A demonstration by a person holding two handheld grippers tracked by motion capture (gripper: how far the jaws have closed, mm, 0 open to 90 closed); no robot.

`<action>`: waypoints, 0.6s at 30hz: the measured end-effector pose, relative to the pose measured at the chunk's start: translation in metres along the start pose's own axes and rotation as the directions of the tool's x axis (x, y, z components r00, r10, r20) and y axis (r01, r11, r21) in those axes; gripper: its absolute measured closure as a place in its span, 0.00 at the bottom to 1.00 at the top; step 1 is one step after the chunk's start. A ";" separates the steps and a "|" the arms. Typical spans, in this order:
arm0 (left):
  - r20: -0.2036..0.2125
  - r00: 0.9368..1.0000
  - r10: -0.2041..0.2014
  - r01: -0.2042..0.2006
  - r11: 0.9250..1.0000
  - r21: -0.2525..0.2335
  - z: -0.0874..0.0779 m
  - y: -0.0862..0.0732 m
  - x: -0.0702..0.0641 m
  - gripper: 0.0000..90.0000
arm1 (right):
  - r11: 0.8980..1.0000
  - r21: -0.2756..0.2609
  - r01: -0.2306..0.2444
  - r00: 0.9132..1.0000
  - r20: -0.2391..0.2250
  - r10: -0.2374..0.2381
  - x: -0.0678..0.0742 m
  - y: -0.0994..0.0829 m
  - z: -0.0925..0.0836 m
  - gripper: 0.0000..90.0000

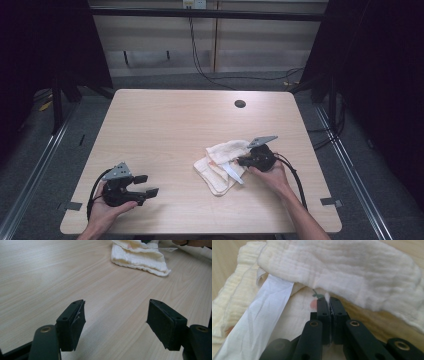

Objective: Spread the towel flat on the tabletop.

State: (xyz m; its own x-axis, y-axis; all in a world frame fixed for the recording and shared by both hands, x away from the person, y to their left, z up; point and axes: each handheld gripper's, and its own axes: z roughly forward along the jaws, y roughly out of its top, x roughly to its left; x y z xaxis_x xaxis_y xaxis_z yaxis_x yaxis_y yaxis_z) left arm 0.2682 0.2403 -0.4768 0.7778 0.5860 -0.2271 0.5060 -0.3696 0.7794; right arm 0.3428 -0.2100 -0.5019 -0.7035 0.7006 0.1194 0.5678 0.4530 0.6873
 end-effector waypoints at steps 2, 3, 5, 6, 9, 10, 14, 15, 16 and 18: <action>0.002 1.000 0.002 -0.002 1.000 -0.001 0.000 0.000 -0.001 0.34 | 1.000 0.004 0.007 1.000 -0.016 -0.007 0.005 0.001 0.002 0.97; 0.002 1.000 0.006 -0.006 1.000 0.002 0.000 0.000 -0.001 0.34 | 1.000 0.008 0.017 1.000 -0.021 -0.016 0.008 0.002 0.002 0.97; 0.004 1.000 0.014 -0.014 1.000 0.008 0.001 0.000 -0.002 0.34 | 0.999 0.007 0.032 0.999 -0.029 -0.032 0.014 0.003 0.005 0.97; -0.001 1.000 0.024 -0.024 1.000 0.010 0.001 0.001 -0.003 0.34 | 0.999 0.010 0.043 0.999 -0.031 -0.042 0.017 0.004 0.005 0.97; 0.004 0.999 0.042 -0.042 0.999 0.007 0.002 0.001 -0.006 0.34 | 0.999 0.012 0.050 0.998 -0.046 -0.050 0.024 0.006 0.008 0.97; 0.000 0.999 0.046 -0.046 0.999 0.007 0.002 0.001 -0.007 0.34 | 0.999 0.006 0.047 0.997 -0.057 -0.047 0.026 0.006 0.009 0.97; 0.006 0.999 0.049 -0.049 0.999 0.012 0.002 0.001 -0.007 0.35 | 0.999 -0.001 0.046 0.997 -0.057 -0.046 0.032 0.007 0.012 0.97; 0.012 0.999 0.045 -0.045 0.999 0.012 0.003 0.001 -0.007 0.37 | 0.999 -0.002 0.037 0.997 -0.062 -0.037 0.034 0.007 0.013 0.97; 0.010 0.999 0.046 -0.047 0.999 0.017 0.003 0.001 -0.007 0.37 | 0.999 -0.007 0.038 0.997 -0.063 -0.038 0.036 0.007 0.014 0.97; 0.016 0.999 0.050 -0.050 0.999 0.019 0.003 0.001 -0.007 0.41 | 0.999 0.000 0.035 0.998 -0.056 -0.035 0.040 0.008 0.015 0.97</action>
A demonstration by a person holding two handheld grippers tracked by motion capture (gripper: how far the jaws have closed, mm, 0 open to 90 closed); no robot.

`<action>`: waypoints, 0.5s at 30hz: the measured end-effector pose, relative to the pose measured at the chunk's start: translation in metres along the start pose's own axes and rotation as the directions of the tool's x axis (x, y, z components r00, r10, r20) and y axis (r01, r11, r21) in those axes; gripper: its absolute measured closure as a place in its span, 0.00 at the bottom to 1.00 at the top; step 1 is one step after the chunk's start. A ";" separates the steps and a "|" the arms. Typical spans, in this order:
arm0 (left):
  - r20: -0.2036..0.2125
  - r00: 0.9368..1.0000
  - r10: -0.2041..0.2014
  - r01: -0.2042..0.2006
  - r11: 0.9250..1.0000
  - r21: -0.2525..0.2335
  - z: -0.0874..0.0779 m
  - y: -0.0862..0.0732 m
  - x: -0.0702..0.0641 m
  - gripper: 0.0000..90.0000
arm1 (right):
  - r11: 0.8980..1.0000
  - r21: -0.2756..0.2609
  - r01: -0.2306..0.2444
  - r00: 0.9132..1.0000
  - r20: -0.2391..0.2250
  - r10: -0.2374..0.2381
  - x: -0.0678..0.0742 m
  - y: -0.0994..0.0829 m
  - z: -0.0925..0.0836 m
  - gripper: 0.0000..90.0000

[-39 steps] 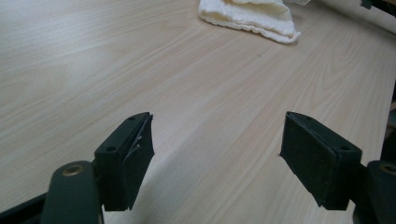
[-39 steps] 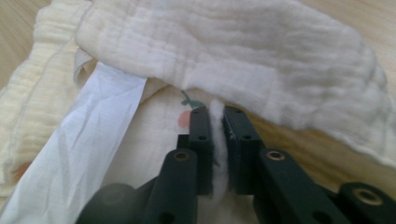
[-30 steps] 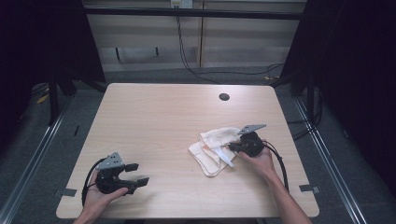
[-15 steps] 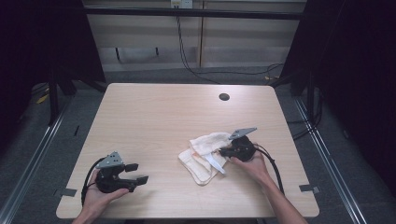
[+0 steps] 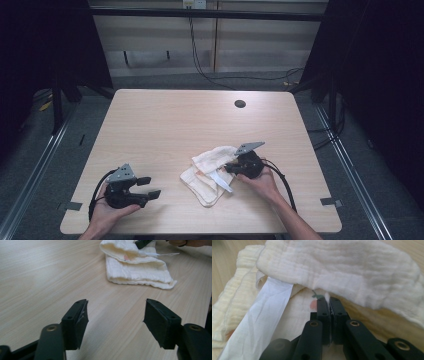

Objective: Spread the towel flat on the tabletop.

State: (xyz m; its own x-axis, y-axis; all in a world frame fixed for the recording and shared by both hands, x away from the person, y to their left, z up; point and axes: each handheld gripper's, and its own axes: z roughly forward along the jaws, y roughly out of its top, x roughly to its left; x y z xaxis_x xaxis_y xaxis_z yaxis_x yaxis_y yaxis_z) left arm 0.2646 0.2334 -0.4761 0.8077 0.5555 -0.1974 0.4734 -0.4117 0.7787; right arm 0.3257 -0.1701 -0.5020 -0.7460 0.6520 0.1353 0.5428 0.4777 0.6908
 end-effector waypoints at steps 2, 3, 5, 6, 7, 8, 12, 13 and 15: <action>0.012 1.000 0.003 -0.003 1.000 0.001 0.001 0.000 -0.001 0.44 | 1.000 0.000 0.006 1.000 -0.010 -0.006 0.005 0.001 0.002 0.97; 0.020 1.000 0.010 -0.010 1.000 0.006 0.001 0.000 -0.002 0.46 | 1.000 0.001 0.011 1.000 -0.011 -0.011 0.008 0.002 0.003 0.97; 0.028 1.000 0.014 -0.014 1.000 0.009 0.004 0.000 -0.005 0.50 | 1.000 -0.001 0.022 1.000 -0.021 -0.022 0.013 0.003 0.005 0.97; 0.033 0.999 0.018 -0.018 1.000 0.013 0.005 0.001 -0.006 0.50 | 1.000 0.003 0.028 0.999 -0.019 -0.028 0.016 0.004 0.006 0.97; 0.033 0.999 0.018 -0.018 1.000 0.013 0.005 0.001 -0.006 0.51 | 1.000 0.010 0.023 0.999 -0.025 -0.023 0.019 0.005 0.007 0.97; 0.037 0.999 0.022 -0.023 1.000 0.019 0.008 0.002 -0.008 0.51 | 1.000 0.010 0.023 0.999 -0.025 -0.023 0.019 0.005 0.007 0.97; 0.066 0.997 0.032 -0.034 0.999 0.024 0.017 0.005 -0.012 0.58 | 0.999 0.016 0.050 0.998 -0.046 -0.049 0.031 0.007 0.011 0.97; 0.059 0.997 0.039 -0.041 0.999 0.029 0.021 0.006 -0.014 0.62 | 0.998 0.017 0.054 0.997 -0.049 -0.053 0.032 0.008 0.011 0.97; 0.067 0.997 0.049 -0.053 0.997 0.049 0.028 0.009 -0.016 0.65 | 0.999 0.014 0.040 0.998 -0.042 -0.040 0.036 0.007 0.012 0.97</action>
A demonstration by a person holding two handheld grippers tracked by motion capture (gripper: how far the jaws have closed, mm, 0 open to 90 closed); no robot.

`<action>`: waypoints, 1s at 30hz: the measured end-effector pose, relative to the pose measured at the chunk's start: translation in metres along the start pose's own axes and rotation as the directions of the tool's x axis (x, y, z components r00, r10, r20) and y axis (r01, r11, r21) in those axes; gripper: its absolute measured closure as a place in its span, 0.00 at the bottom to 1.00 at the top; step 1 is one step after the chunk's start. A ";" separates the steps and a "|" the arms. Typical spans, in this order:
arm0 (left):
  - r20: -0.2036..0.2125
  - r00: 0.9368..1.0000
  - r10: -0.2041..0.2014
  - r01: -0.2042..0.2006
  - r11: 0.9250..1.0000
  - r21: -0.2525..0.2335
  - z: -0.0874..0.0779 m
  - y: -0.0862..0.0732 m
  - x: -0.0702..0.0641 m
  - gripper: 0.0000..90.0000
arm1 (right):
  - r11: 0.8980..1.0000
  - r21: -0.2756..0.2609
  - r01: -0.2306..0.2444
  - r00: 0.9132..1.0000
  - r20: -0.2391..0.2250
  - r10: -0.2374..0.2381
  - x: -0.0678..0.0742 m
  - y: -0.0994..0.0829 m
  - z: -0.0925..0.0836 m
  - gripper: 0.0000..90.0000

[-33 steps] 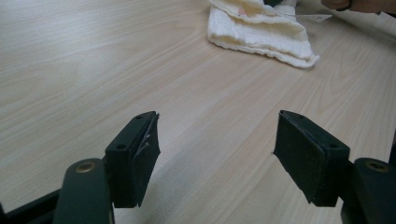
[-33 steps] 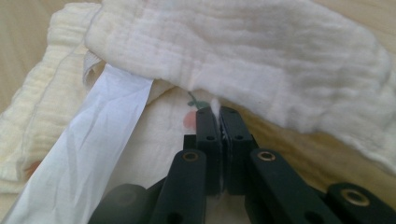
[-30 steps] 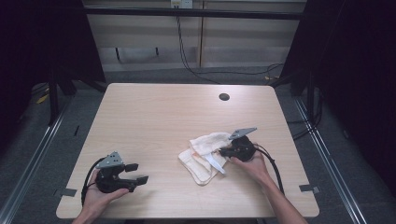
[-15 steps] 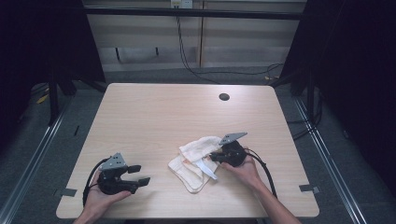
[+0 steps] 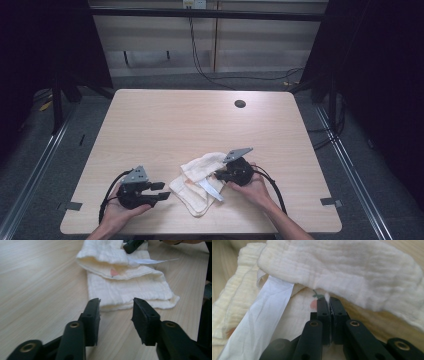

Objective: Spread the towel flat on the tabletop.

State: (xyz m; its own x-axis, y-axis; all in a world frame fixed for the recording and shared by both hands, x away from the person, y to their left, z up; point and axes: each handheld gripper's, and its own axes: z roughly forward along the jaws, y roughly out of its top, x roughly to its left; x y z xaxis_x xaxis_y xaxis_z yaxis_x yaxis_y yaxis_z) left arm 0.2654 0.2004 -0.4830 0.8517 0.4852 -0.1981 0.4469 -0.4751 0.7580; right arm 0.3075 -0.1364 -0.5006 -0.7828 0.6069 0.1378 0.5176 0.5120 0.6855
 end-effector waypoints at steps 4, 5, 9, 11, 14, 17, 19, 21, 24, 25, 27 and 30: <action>0.035 0.999 0.035 -0.035 0.999 0.023 0.016 0.007 -0.007 0.68 | 1.000 -0.004 0.004 1.000 -0.009 -0.004 0.007 0.001 0.002 0.97; 0.039 0.998 0.052 -0.054 0.998 0.043 0.021 0.008 -0.010 0.69 | 1.000 0.003 0.013 1.000 -0.008 -0.013 0.008 0.001 0.002 0.97; 0.048 0.991 0.124 -0.128 0.987 0.093 0.029 0.005 -0.018 0.77 | 1.000 0.005 0.026 1.000 -0.016 -0.026 0.016 0.002 0.004 0.97; 0.053 0.991 0.125 -0.130 0.987 0.092 0.026 0.004 -0.017 0.80 | 0.999 0.004 0.039 0.999 -0.029 -0.039 0.020 0.002 0.005 0.97; 0.038 0.990 0.133 -0.136 0.984 0.119 0.024 0.000 -0.014 0.83 | 0.999 0.011 0.039 0.999 -0.034 -0.039 0.027 0.003 0.006 0.97; 0.023 0.992 0.126 -0.128 0.984 0.127 0.020 -0.001 -0.011 0.87 | 0.998 0.012 0.058 0.997 -0.051 -0.057 0.031 0.003 0.007 0.97; 0.024 0.994 0.110 -0.112 0.985 0.129 0.014 -0.005 -0.007 0.88 | 0.998 0.011 0.060 0.997 -0.053 -0.059 0.035 0.004 0.009 0.96; 0.041 0.993 0.114 -0.118 0.985 0.129 0.010 -0.008 -0.005 0.88 | 0.998 0.009 0.065 0.996 -0.057 -0.065 0.037 0.005 0.010 0.90; 0.046 0.994 0.103 -0.108 0.986 0.124 0.005 -0.011 -0.005 0.87 | 0.997 0.014 0.070 0.996 -0.054 -0.069 0.042 0.006 0.011 0.79; 0.049 0.994 0.100 -0.105 0.988 0.113 0.002 -0.011 -0.004 0.84 | 0.997 0.019 0.081 0.996 -0.050 -0.080 0.042 0.007 0.010 0.72; 0.058 0.995 0.084 -0.088 0.993 0.078 -0.002 -0.009 -0.005 0.80 | 0.997 -0.008 0.083 0.994 -0.068 -0.083 0.043 0.007 0.004 0.66; 0.068 0.995 0.071 -0.074 0.996 0.042 -0.005 -0.004 -0.007 0.76 | 0.997 -0.001 0.077 0.996 -0.050 -0.077 0.043 0.006 -0.003 0.60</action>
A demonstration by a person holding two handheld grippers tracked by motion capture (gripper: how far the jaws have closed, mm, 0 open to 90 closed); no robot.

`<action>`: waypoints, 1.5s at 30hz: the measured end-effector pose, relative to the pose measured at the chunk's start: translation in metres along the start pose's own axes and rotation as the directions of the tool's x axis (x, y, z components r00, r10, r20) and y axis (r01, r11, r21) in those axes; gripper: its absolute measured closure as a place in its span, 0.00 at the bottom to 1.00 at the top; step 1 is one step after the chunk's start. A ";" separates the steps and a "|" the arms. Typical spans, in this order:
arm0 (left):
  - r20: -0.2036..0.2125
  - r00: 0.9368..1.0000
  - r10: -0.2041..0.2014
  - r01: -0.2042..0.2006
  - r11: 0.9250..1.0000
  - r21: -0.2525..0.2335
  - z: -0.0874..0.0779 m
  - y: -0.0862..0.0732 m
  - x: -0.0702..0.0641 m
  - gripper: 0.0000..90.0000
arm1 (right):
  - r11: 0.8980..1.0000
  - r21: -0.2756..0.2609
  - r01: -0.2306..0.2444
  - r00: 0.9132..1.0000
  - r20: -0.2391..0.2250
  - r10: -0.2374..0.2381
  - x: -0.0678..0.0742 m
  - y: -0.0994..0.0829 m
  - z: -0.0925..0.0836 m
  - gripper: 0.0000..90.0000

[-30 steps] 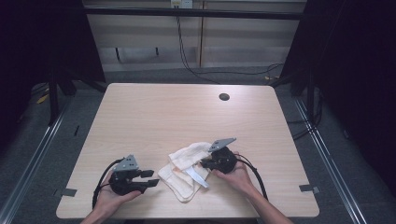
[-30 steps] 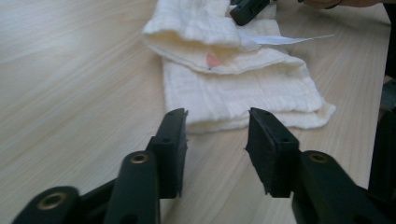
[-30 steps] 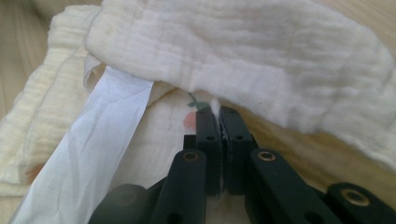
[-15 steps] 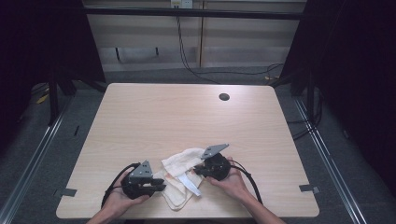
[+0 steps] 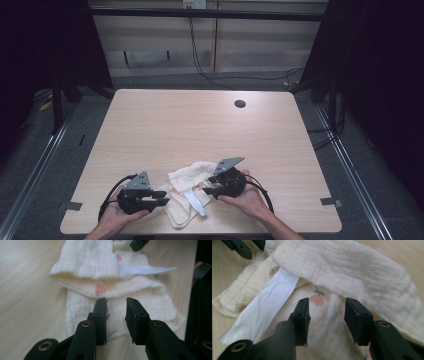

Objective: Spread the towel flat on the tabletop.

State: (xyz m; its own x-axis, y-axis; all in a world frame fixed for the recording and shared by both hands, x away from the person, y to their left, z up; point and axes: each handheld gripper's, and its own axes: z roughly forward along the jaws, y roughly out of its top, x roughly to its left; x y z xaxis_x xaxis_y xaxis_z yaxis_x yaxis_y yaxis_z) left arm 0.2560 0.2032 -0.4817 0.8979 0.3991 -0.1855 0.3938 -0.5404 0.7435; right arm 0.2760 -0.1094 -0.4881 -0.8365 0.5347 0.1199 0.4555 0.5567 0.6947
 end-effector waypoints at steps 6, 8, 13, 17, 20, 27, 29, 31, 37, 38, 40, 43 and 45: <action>0.001 0.998 0.058 -0.058 0.998 0.008 0.011 0.026 -0.002 0.72 | 0.998 -0.043 -0.054 0.998 0.019 0.054 -0.006 -0.021 -0.043 0.55; -0.005 0.996 0.087 -0.087 0.996 0.029 0.015 0.036 0.000 0.74 | 0.997 -0.043 -0.071 0.997 0.029 0.073 -0.012 -0.028 -0.050 0.55; 0.005 0.994 0.109 -0.109 0.994 0.023 0.029 0.049 0.006 0.78 | 0.987 -0.084 -0.136 0.987 0.073 0.143 -0.031 -0.047 -0.071 0.54; 0.002 0.993 0.117 -0.117 0.992 0.049 0.036 0.042 0.006 0.80 | 0.977 -0.127 -0.170 0.976 0.114 0.185 -0.044 -0.057 -0.080 0.55; -0.007 0.996 0.086 -0.086 0.995 0.049 0.036 0.036 0.009 0.77 | 0.976 -0.120 -0.183 0.971 0.133 0.199 -0.048 -0.061 -0.076 0.55; 0.006 0.993 0.121 -0.121 0.988 0.099 0.046 0.034 0.006 0.67 | 0.977 -0.101 -0.189 0.968 0.147 0.203 -0.054 -0.057 -0.064 0.55; 0.010 0.993 0.115 -0.115 0.989 0.098 0.048 0.033 0.008 0.61 | 0.978 -0.097 -0.186 0.969 0.145 0.198 -0.054 -0.058 -0.063 0.55; -0.005 0.990 0.139 -0.138 0.985 0.105 0.051 0.032 0.007 0.62 | 0.978 -0.093 -0.186 0.970 0.142 0.198 -0.053 -0.059 -0.063 0.53; -0.023 0.993 0.115 -0.112 0.988 0.103 0.056 0.037 0.007 0.84 | 0.979 -0.091 -0.184 0.971 0.141 0.195 -0.052 -0.059 -0.061 0.52; -0.028 0.992 0.127 -0.123 0.986 0.113 0.054 0.038 0.008 0.86 | 0.980 -0.085 -0.180 0.970 0.153 0.191 -0.051 -0.059 -0.062 0.52; -0.022 0.994 0.109 -0.107 0.991 0.082 0.052 0.038 0.007 0.88 | 0.981 -0.082 -0.176 0.970 0.156 0.187 -0.052 -0.059 -0.062 0.52; 0.004 0.996 0.086 -0.086 0.995 0.044 0.045 0.042 0.007 0.90 | 0.981 -0.068 -0.184 0.968 0.164 0.193 -0.053 -0.060 -0.062 0.50; 0.014 0.997 0.074 -0.074 0.997 0.011 0.039 0.045 0.008 0.90 | 0.980 -0.072 -0.187 0.967 0.160 0.196 -0.054 -0.060 -0.063 0.50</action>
State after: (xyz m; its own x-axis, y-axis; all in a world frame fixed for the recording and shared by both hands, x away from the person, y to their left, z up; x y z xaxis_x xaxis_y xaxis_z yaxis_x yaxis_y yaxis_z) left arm 0.2889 0.1529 -0.4746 0.9271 0.3481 -0.1388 0.3285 -0.5769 0.7479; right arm 0.2741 -0.2116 -0.4916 -0.6710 0.7283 0.1391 0.5808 0.3997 0.7092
